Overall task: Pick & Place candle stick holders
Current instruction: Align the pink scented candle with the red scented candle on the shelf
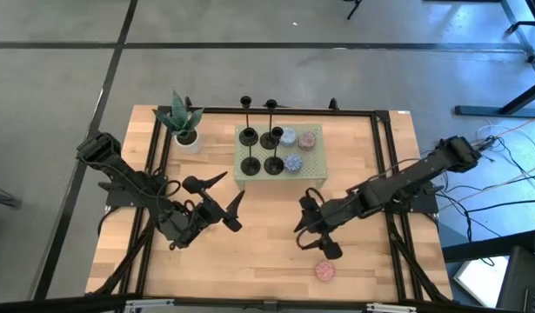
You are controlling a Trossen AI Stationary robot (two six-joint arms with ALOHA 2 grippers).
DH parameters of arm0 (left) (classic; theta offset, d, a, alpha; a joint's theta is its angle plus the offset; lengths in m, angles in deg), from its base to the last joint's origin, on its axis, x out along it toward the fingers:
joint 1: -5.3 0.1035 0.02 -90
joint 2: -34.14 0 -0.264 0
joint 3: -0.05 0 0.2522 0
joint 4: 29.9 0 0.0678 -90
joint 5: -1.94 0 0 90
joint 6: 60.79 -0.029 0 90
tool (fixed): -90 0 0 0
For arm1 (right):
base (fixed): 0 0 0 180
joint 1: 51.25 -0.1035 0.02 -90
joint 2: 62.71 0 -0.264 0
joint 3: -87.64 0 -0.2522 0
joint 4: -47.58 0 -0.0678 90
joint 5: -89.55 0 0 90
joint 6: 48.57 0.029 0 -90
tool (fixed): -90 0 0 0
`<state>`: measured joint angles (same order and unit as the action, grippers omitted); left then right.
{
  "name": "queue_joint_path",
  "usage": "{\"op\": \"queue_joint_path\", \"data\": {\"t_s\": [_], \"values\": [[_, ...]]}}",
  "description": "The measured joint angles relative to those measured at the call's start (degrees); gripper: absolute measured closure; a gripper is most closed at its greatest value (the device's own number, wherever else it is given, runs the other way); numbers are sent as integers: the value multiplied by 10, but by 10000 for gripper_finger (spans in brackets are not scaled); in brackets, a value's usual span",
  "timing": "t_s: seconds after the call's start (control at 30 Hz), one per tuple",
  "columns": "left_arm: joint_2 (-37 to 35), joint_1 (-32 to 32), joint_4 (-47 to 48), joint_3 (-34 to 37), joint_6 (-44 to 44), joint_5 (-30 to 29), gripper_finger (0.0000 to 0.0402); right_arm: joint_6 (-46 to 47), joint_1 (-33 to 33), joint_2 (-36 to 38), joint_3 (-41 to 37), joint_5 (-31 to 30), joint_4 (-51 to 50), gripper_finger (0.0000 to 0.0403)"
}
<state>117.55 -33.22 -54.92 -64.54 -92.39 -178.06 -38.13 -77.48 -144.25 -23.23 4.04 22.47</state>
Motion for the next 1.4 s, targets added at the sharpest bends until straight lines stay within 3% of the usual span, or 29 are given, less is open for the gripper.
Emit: {"op": "queue_joint_path", "data": {"t_s": [0.27, 0.43, 0.83, 1.4], "values": [[0, 0, 0, 0, 19, 0, 64, 41, -24, -28, 89, 0, -179, 132], [0, 0, 1, 0, 19, 0, 64, 89, -69, -45, 91, -3, -184, 132], [0, 0, 0, 0, 19, 0, 64, 187, -170, -105, 91, -82, -179, 132], [0, 0, 1, 0, 19, 0, 64, 220, -198, -110, 91, -123, -177, 132]]}}
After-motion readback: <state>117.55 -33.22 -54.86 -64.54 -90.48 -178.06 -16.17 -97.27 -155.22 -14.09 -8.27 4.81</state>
